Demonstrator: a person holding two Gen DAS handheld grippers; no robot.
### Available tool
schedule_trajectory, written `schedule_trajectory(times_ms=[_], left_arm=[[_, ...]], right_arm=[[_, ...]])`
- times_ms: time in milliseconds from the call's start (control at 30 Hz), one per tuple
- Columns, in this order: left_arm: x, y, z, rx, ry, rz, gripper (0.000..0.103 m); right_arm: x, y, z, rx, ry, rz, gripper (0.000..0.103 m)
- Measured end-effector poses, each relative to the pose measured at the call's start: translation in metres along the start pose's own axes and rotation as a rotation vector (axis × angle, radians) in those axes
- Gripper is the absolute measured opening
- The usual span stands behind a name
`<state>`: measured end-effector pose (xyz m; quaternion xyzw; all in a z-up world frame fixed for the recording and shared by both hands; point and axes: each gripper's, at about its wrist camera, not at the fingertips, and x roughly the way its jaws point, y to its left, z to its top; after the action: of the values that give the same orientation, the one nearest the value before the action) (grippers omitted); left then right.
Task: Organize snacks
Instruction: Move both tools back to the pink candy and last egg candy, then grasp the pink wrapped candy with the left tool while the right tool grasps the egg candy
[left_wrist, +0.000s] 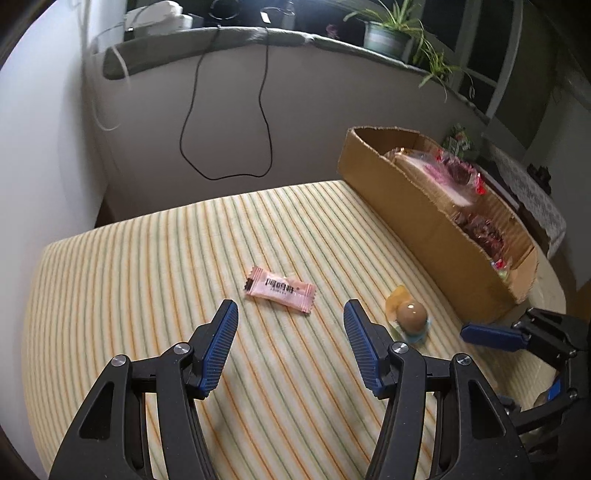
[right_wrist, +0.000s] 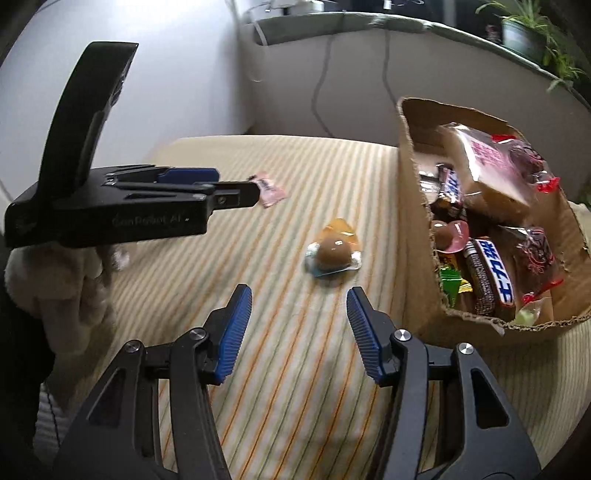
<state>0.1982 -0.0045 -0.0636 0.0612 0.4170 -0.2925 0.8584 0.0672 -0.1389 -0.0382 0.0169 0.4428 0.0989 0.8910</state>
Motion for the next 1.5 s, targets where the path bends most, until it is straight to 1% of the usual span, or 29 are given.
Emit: schedule_trajectory(times_ms=[100, 200, 367, 433, 500, 600, 667, 800, 833, 933, 1033, 1167, 1233, 1333, 1500], left_arm=[[0.01, 0.003, 0.003, 0.029, 0.011, 0.008, 0.059], [0.019, 0.005, 0.005, 0.062, 0.022, 0.008, 0.059], [0.034, 0.0, 0.008, 0.137, 0.053, 0.014, 0.059], [0.038, -0.003, 0.009, 0.151, 0.054, 0.012, 0.059], [0.038, -0.001, 0.008, 0.15, 0.051, 0.002, 0.059], [0.038, 0.002, 0.007, 0.138, 0.042, -0.017, 0.058], [0.038, 0.003, 0.007, 0.134, 0.035, -0.018, 0.054], [0.037, 0.008, 0.007, 0.108, 0.025, -0.036, 0.044], [0.036, 0.01, 0.007, 0.099, 0.023, -0.043, 0.041], [0.035, 0.015, 0.006, 0.085, 0.017, -0.058, 0.036], [0.032, 0.017, 0.006, 0.082, 0.008, -0.075, 0.034], [0.03, 0.018, 0.005, 0.082, 0.002, -0.093, 0.034], [0.029, 0.018, 0.004, 0.086, 0.002, -0.091, 0.034], [0.03, 0.015, 0.004, 0.095, 0.004, -0.083, 0.033], [0.032, 0.014, 0.004, 0.098, 0.013, -0.075, 0.032]], right_arm=[[0.007, -0.002, 0.003, 0.043, 0.01, -0.008, 0.055], [0.011, -0.002, 0.006, 0.046, 0.016, -0.036, 0.053], [0.022, 0.0, 0.01, 0.061, 0.025, -0.074, 0.053], [0.026, 0.003, 0.013, 0.061, 0.029, -0.086, 0.053], [0.028, 0.007, 0.015, 0.064, 0.029, -0.078, 0.053], [0.025, 0.013, 0.014, 0.067, 0.018, -0.1, 0.053], [0.028, 0.015, 0.015, 0.083, 0.015, -0.116, 0.053], [0.037, 0.016, 0.02, 0.1, 0.011, -0.166, 0.053], [0.038, 0.018, 0.022, 0.1, 0.008, -0.176, 0.051], [0.042, 0.019, 0.024, 0.103, -0.001, -0.218, 0.049], [0.051, 0.024, 0.025, 0.088, 0.015, -0.246, 0.048], [0.059, 0.025, 0.032, 0.097, 0.022, -0.248, 0.045], [0.062, 0.024, 0.036, 0.106, 0.024, -0.249, 0.043], [0.067, 0.027, 0.04, 0.087, 0.024, -0.254, 0.04], [0.073, 0.03, 0.044, 0.063, 0.021, -0.223, 0.037]])
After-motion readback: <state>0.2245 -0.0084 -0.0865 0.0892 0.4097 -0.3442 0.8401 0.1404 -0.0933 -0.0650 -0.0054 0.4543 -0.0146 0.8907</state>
